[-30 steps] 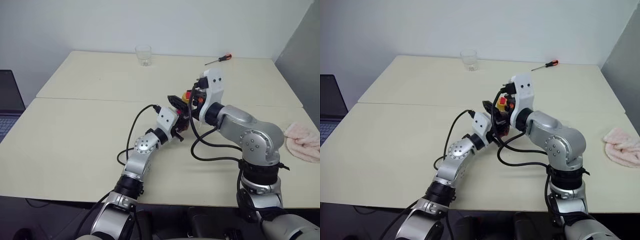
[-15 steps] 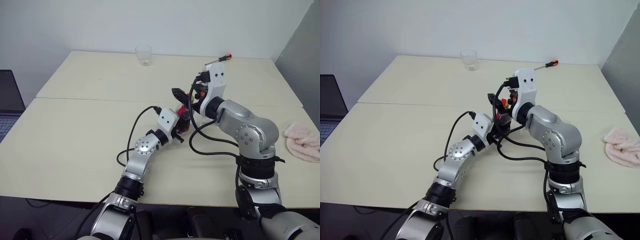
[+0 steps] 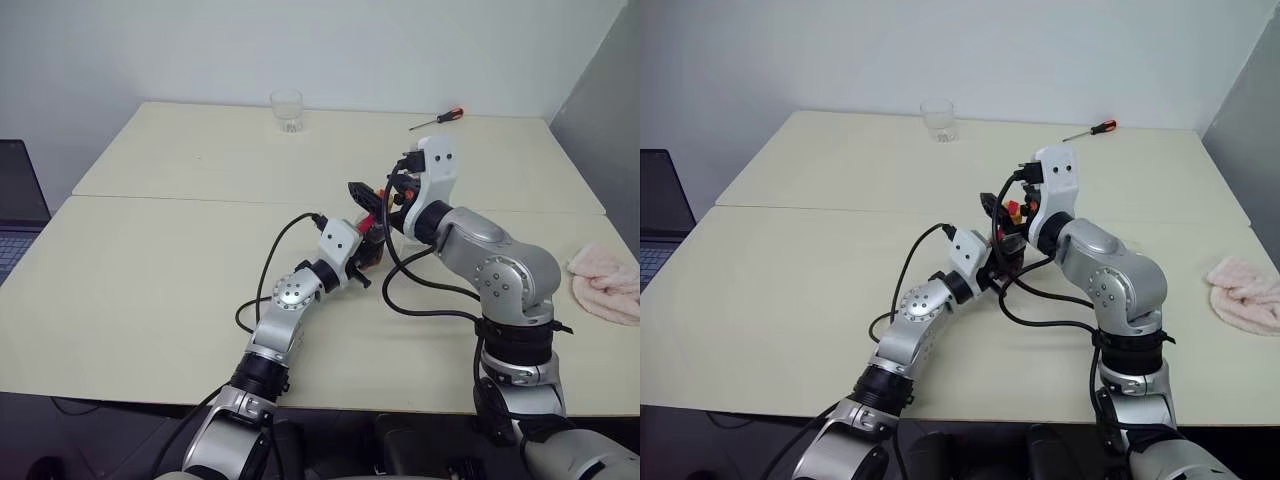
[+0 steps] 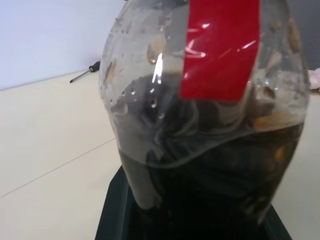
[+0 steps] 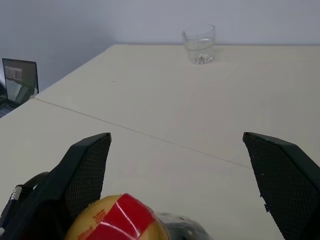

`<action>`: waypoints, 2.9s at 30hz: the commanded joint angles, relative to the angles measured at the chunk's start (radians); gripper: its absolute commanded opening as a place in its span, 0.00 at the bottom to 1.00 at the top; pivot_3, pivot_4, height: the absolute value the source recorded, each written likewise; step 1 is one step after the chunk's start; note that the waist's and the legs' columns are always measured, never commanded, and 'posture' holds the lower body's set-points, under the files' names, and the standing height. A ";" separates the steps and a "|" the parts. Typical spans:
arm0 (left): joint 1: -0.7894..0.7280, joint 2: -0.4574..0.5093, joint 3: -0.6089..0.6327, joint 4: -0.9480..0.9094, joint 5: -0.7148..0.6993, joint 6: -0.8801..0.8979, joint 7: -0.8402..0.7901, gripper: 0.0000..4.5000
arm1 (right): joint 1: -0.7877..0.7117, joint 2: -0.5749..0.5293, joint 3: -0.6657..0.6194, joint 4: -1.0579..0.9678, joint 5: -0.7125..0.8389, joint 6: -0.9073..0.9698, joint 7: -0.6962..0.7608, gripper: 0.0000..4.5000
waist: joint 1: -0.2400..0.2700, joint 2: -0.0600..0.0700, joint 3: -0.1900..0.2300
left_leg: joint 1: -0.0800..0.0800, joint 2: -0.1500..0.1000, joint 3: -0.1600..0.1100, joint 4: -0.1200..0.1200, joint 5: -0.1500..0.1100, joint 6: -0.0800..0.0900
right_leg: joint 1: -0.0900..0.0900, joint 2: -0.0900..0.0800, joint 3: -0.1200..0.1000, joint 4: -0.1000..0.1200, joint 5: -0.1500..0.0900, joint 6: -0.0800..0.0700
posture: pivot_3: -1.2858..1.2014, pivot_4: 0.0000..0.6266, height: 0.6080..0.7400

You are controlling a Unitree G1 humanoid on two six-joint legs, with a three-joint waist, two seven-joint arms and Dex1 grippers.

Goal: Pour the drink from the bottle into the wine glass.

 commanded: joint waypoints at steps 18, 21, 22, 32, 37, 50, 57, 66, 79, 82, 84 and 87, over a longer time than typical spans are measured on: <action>-0.032 -0.007 0.013 -0.027 -0.008 -0.050 0.000 0.18 | 0.021 -0.071 -0.097 -0.169 0.083 0.096 0.009 1.00 | 0.000 0.000 0.000 | 0.000 0.000 0.000 0.000 0.000 0.000 | 0.000 0.000 0.000 0.000 0.000 0.000 | 0.52 0.24 1.00; -0.031 -0.005 0.012 -0.027 -0.008 -0.050 -0.002 0.18 | 0.027 -0.067 -0.101 -0.184 0.098 0.107 0.008 1.00 | 0.000 0.000 0.000 | 0.000 0.000 0.000 0.000 0.000 0.000 | 0.000 0.000 0.000 0.000 0.000 0.000 | 0.52 0.24 1.00; -0.030 -0.005 0.011 -0.028 -0.008 -0.050 -0.003 0.18 | 0.029 -0.064 -0.102 -0.189 0.104 0.109 0.010 1.00 | 0.000 0.000 0.000 | 0.000 0.000 0.000 0.000 0.000 0.000 | 0.000 0.000 0.000 0.000 0.000 0.000 | 0.52 0.24 1.00; -0.025 -0.001 0.011 -0.033 -0.005 -0.051 0.001 0.18 | 0.054 -0.069 -0.113 -0.217 0.149 0.129 0.020 1.00 | 0.000 0.000 0.000 | 0.000 0.000 0.000 0.000 0.000 0.000 | 0.000 0.000 0.000 0.000 0.000 0.000 | 0.52 0.24 1.00; -0.028 0.000 0.015 -0.030 0.000 -0.054 0.004 0.18 | 0.065 -0.075 -0.125 -0.233 0.179 0.142 0.020 1.00 | 0.000 0.000 0.000 | 0.000 0.000 0.000 0.000 0.000 0.000 | 0.000 0.000 0.000 0.000 0.000 0.000 | 0.52 0.24 1.00; -0.032 -0.001 0.021 -0.024 0.003 -0.057 0.009 0.18 | 0.078 -0.089 -0.131 -0.262 0.227 0.144 0.024 1.00 | 0.000 0.000 0.000 | 0.000 0.000 0.000 0.000 0.000 0.000 | 0.000 0.000 0.000 0.000 0.000 0.000 | 0.52 0.24 1.00; -0.033 0.003 0.021 -0.018 0.005 -0.059 0.011 0.18 | 0.090 -0.099 -0.106 -0.278 0.235 0.141 0.036 0.87 | 0.000 0.000 0.000 | 0.000 0.000 -0.001 0.000 0.000 0.000 | 0.000 0.000 0.000 0.000 0.000 0.000 | 0.52 0.24 1.00; -0.035 0.004 0.019 -0.013 0.004 -0.061 0.016 0.18 | 0.102 -0.120 -0.074 -0.286 0.240 0.139 0.047 0.29 | 0.000 0.000 0.000 | 0.000 0.000 0.000 0.000 0.000 0.000 | 0.000 0.000 0.000 0.000 0.000 0.000 | 0.52 0.24 1.00; -0.033 0.006 0.020 -0.012 0.007 -0.063 0.017 0.18 | 0.094 -0.172 -0.035 -0.255 0.223 -0.049 0.202 0.29 | 0.000 0.000 0.000 | 0.000 0.000 0.000 0.000 0.000 0.000 | 0.000 0.000 0.000 0.000 0.000 0.000 | 0.52 0.24 1.00; -0.032 0.006 0.018 -0.013 0.007 -0.064 0.014 0.18 | 0.094 -0.201 -0.022 -0.207 0.164 -0.144 0.255 0.29 | 0.000 0.000 0.000 | 0.000 -0.001 0.000 0.000 0.000 0.000 | 0.000 0.000 0.000 0.000 0.000 0.000 | 0.52 0.24 1.00; -0.033 0.006 0.018 -0.014 0.007 -0.064 0.014 0.18 | 0.087 -0.181 -0.044 -0.177 0.164 -0.180 0.248 0.29 | -0.001 0.000 0.000 | 0.000 0.000 0.000 0.000 0.000 0.000 | 0.000 0.000 -0.001 0.000 0.000 0.000 | 0.52 0.24 1.00; -0.030 0.006 0.020 -0.018 0.007 -0.061 0.017 0.18 | 0.101 -0.147 -0.060 -0.183 0.189 -0.207 0.253 0.29 | 0.000 0.000 0.000 | 0.000 0.000 -0.001 0.000 0.000 0.000 | 0.000 0.001 -0.001 0.000 0.000 0.000 | 0.52 0.24 1.00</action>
